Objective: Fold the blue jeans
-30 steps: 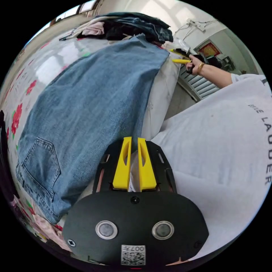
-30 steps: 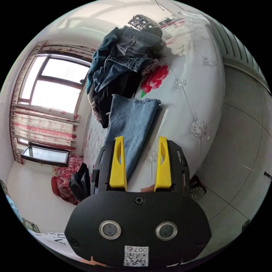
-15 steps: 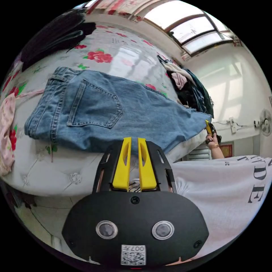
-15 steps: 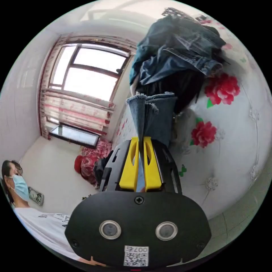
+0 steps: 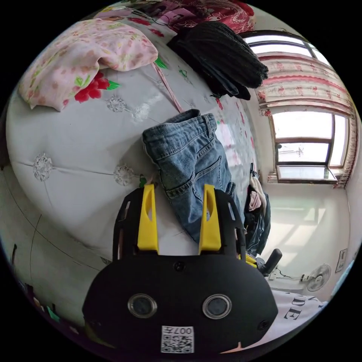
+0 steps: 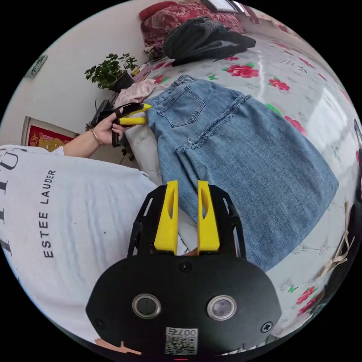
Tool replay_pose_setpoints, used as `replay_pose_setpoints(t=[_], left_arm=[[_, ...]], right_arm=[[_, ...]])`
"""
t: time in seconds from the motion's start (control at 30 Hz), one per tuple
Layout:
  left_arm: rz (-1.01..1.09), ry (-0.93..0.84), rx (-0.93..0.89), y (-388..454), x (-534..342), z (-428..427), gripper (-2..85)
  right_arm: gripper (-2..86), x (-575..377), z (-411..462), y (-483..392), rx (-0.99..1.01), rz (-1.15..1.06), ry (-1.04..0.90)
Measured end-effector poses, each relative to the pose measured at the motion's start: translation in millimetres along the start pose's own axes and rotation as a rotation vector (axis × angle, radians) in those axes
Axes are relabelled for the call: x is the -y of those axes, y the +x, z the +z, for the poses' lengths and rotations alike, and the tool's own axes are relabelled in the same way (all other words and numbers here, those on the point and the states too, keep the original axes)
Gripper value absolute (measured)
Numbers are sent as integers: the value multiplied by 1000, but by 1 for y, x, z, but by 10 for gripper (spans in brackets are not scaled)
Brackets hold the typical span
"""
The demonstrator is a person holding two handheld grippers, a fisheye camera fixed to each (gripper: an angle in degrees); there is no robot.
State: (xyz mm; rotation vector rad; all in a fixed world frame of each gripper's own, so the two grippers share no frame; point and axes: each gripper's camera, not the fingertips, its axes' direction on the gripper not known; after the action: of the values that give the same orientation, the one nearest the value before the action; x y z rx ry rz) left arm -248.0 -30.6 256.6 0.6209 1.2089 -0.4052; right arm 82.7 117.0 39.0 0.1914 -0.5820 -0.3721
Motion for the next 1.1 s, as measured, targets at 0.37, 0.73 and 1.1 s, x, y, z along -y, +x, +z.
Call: replay_pose_setpoints(t=[0.37, 0.73, 1.1], left_arm=[[503, 27, -51, 137, 6, -24, 58], [1596, -569, -120, 405, -200, 160, 68], [959, -601, 13, 294, -72, 213, 96]], right_arm=[[70, -57, -52, 57, 37, 347, 274], [92, -218, -105, 151, 224, 779, 817], [118, -247, -64, 245, 263, 926, 695]])
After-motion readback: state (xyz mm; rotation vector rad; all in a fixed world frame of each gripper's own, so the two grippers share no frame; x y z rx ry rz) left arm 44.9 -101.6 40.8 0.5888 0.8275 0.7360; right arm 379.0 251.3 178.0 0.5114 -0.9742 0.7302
